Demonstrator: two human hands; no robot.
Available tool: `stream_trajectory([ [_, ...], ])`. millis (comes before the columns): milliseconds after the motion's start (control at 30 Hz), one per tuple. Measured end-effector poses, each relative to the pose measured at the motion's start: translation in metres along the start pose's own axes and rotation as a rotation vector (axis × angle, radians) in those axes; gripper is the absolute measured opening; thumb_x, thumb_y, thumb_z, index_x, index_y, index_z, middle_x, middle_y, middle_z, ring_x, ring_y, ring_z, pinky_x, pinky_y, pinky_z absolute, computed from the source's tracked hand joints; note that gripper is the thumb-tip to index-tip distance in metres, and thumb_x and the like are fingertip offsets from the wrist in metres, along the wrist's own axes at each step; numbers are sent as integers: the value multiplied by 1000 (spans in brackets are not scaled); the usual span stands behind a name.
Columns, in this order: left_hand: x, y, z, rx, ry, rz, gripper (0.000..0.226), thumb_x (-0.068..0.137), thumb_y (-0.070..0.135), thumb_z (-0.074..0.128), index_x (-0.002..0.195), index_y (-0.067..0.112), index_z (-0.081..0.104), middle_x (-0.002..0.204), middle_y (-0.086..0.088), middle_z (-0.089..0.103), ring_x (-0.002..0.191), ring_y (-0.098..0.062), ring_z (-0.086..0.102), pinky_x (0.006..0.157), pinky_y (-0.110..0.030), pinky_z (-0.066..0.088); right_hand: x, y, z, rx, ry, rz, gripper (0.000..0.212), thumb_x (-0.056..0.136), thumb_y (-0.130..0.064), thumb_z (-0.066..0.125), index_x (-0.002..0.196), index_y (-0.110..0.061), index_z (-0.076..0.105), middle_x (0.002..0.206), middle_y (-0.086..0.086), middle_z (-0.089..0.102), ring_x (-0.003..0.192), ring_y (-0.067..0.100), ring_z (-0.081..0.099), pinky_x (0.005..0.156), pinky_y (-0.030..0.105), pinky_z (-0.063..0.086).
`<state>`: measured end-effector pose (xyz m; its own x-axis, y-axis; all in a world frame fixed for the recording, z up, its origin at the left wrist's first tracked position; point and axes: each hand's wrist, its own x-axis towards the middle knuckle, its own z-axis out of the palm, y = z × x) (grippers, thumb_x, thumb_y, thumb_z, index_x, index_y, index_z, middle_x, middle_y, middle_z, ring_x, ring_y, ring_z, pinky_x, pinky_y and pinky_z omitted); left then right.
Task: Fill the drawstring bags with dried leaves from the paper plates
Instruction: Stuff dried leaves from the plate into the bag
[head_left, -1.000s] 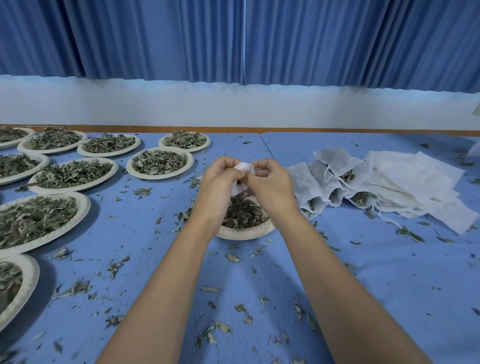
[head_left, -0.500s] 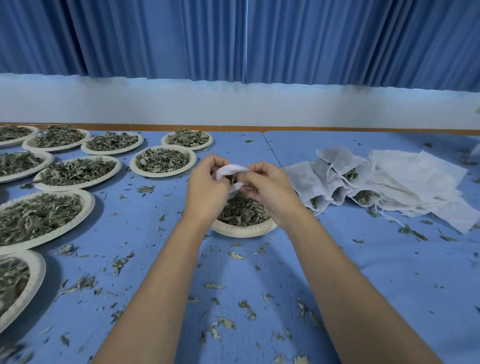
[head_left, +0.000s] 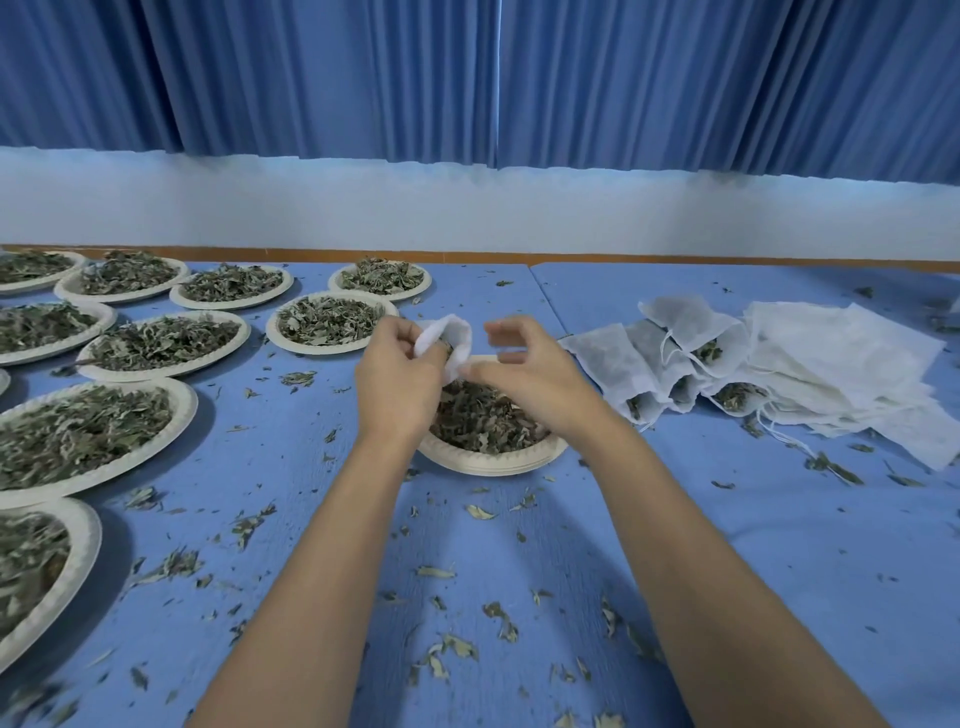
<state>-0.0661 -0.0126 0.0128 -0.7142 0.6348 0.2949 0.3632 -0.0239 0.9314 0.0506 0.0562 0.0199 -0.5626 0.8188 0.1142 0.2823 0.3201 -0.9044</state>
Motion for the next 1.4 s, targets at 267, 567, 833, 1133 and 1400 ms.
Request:
stream_trajectory([
  [267, 3, 6, -3, -240, 2, -157, 19, 89, 12, 61, 80, 21, 47, 75, 2, 49, 70, -17, 52, 85, -50, 51, -2, 13, -12, -574, -239, -31, 33, 74, -33, 80, 105, -31, 71, 121, -6, 60, 110, 8, 49, 73, 18, 36],
  [567, 3, 9, -4, -354, 1, -164, 19, 91, 7, 58, 81, 17, 46, 81, -4, 49, 77, -22, 57, 73, -39, 56, 2, 23, 0, -601, 112, -120, 52, 85, -30, 70, 134, -24, 54, 134, 1, 56, 122, 16, 51, 98, 28, 42],
  [833, 5, 3, -6, -304, -15, -95, 17, 96, 12, 50, 85, 22, 41, 83, -3, 45, 75, -28, 55, 63, -41, 50, -1, 8, 0, -571, 97, -213, 19, 85, -30, 66, 103, -29, 72, 106, -5, 66, 96, 8, 59, 84, 29, 49],
  [1133, 7, 1, -5, -261, -5, -94, 18, 94, 17, 54, 82, 22, 43, 84, -5, 50, 70, -23, 52, 55, -31, 44, -7, -3, 20, -412, 45, -144, 19, 85, -11, 61, 95, -20, 74, 91, -4, 71, 75, 5, 62, 60, 10, 45],
  [1400, 4, -1, -3, -188, -15, -79, 16, 91, 20, 60, 81, 27, 50, 83, -2, 57, 76, -22, 56, 70, -40, 47, -5, 8, 16, -836, 136, 33, 44, 94, -52, 47, 103, -16, 70, 87, 6, 59, 88, 24, 57, 64, 29, 39],
])
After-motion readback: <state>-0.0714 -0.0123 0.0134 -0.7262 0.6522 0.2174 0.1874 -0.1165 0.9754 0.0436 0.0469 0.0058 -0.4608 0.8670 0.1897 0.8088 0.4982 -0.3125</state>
